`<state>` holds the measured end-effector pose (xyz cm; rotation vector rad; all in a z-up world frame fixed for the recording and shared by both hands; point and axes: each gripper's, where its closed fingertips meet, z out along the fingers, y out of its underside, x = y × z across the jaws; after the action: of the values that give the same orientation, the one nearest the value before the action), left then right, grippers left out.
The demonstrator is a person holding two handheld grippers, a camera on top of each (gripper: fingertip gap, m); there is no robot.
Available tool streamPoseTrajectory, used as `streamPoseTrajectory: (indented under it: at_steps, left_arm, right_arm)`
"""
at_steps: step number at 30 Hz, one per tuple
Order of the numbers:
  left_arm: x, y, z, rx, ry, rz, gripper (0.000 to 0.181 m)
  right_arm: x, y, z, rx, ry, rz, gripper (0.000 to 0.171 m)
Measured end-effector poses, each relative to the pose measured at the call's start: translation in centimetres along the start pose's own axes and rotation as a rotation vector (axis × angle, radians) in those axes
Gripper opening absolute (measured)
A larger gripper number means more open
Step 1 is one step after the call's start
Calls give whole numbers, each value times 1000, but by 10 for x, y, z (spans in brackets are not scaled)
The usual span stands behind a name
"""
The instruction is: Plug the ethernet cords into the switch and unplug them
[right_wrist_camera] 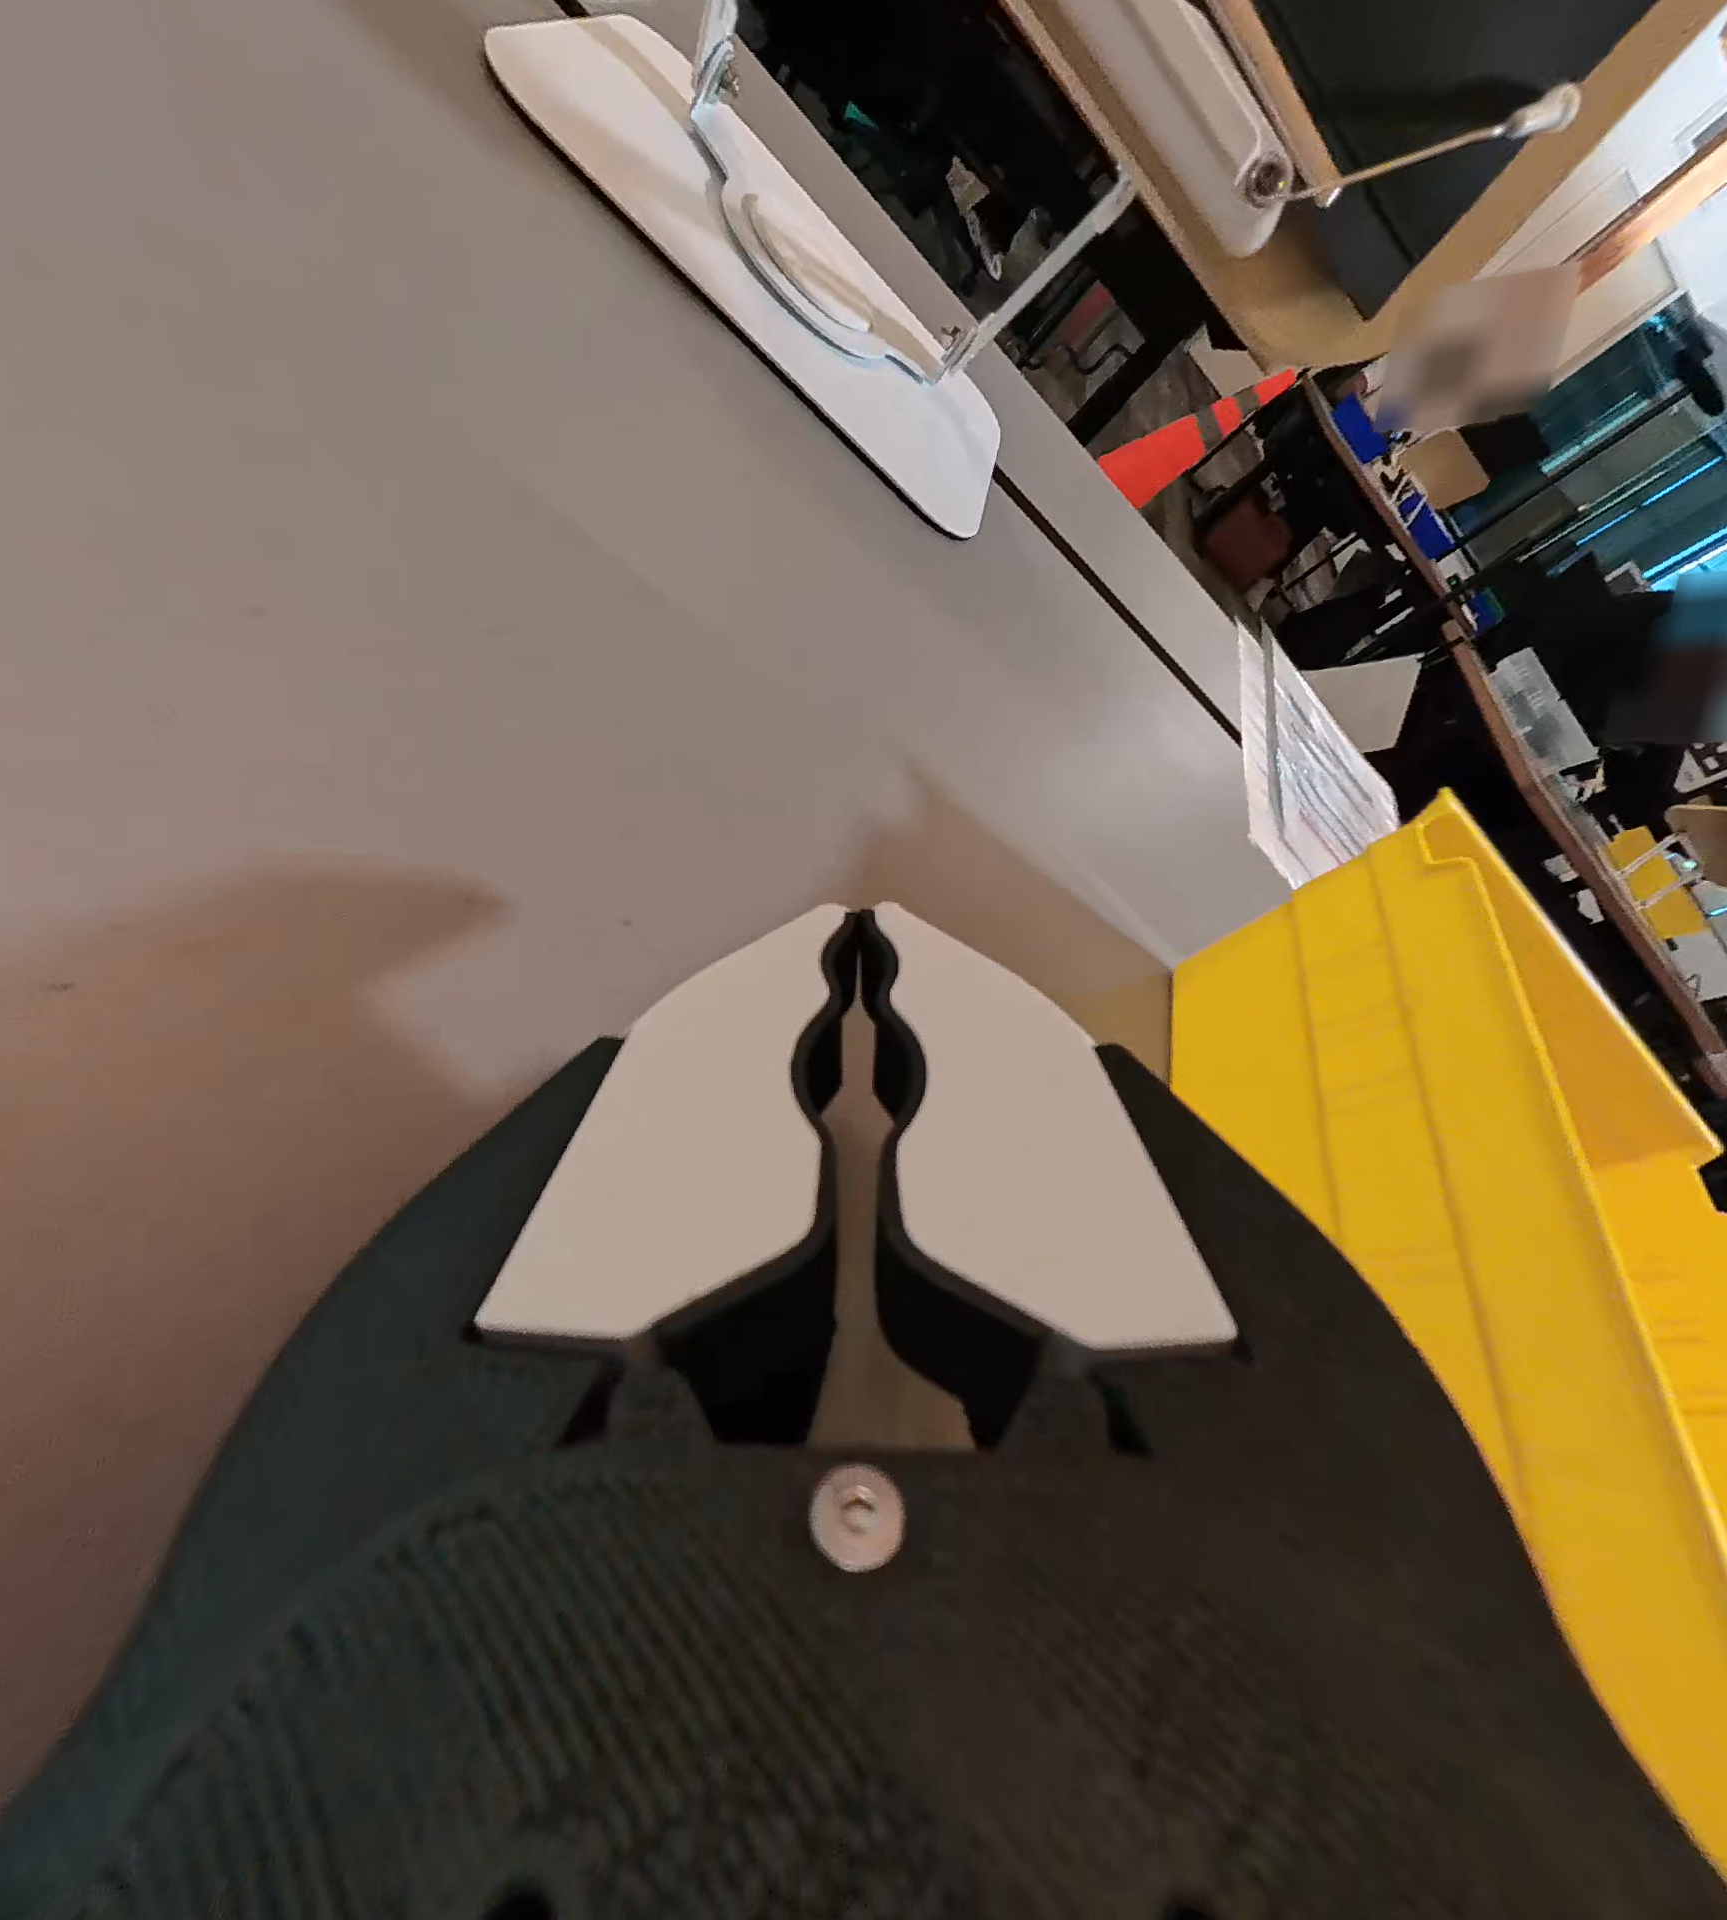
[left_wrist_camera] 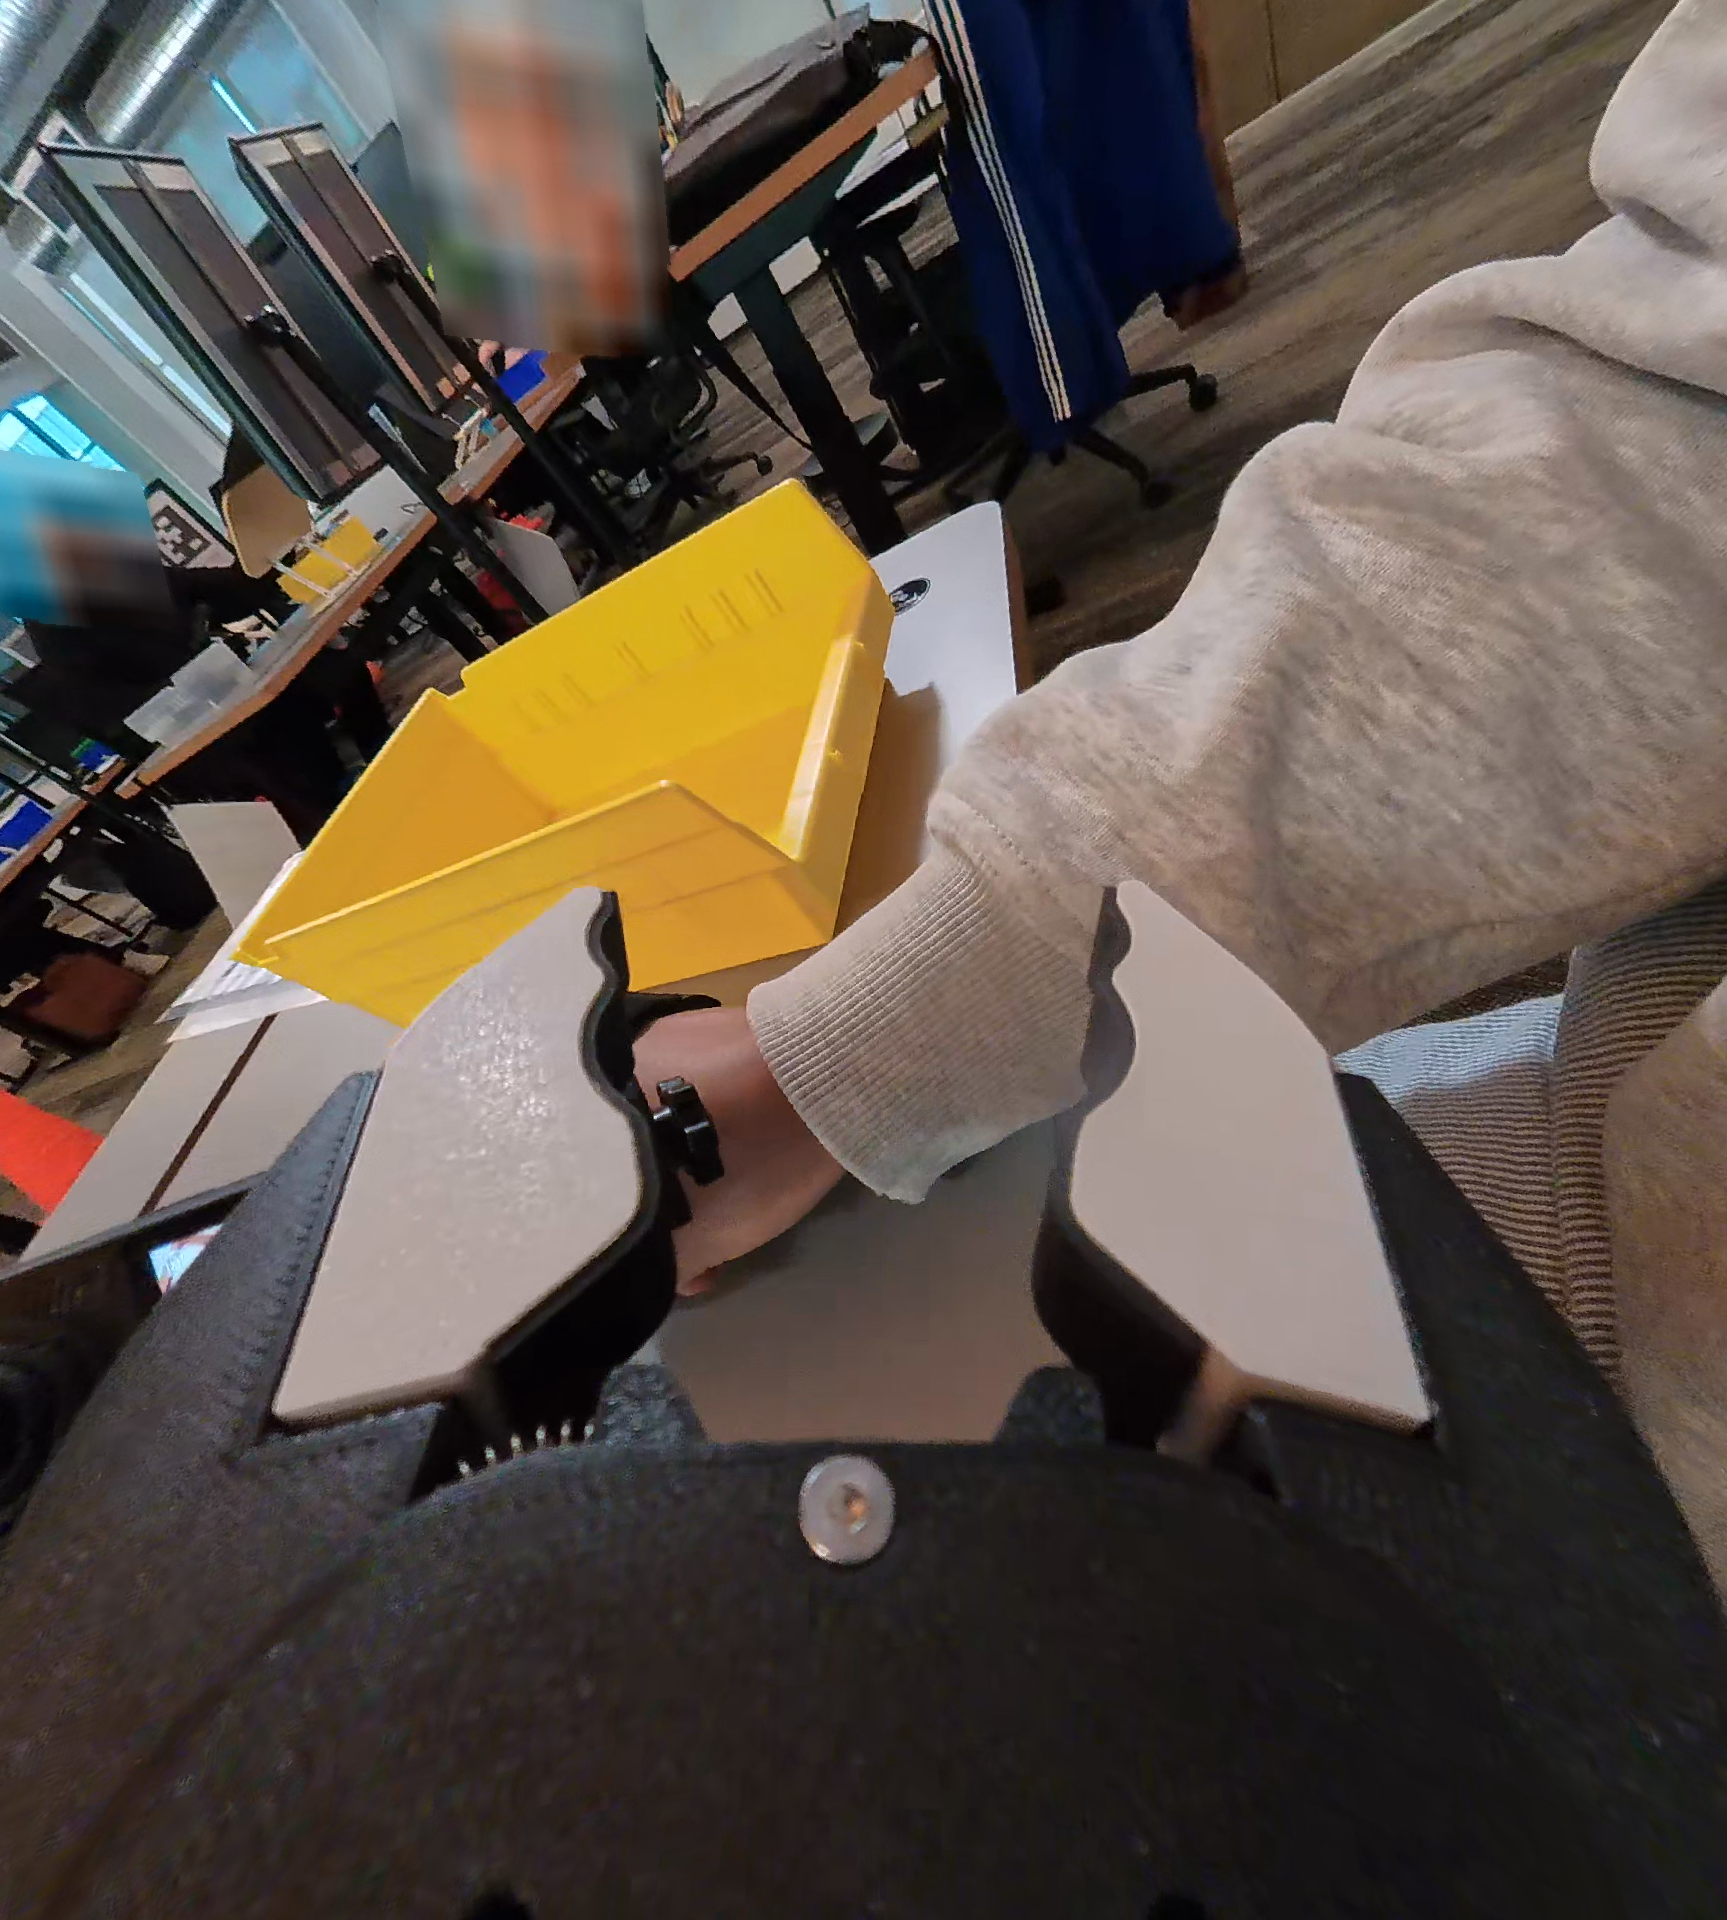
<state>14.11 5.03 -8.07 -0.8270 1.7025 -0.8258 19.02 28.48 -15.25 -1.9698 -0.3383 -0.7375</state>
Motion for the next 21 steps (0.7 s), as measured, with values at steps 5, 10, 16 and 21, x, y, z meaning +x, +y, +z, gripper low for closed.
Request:
streamPoseTrajectory:
  at_steps: [5,10,16,21]
  left_arm:
    - [0,7,2,-29,9,-24,92]
    - [-4,1,-2,3,-21,1,88]
    - [-26,-28,-26,159,-171,66,34]
    - [-62,-6,-38,132,-279,-36,21]
  right_arm:
    - [-6,-2,-1,8,-4,-39,0]
    - [-4,-2,-1,5,-18,-3,0]
    - [0,-1,-1,5,-61,78,0]
    - [-6,-3,-4,19,-165,159,9]
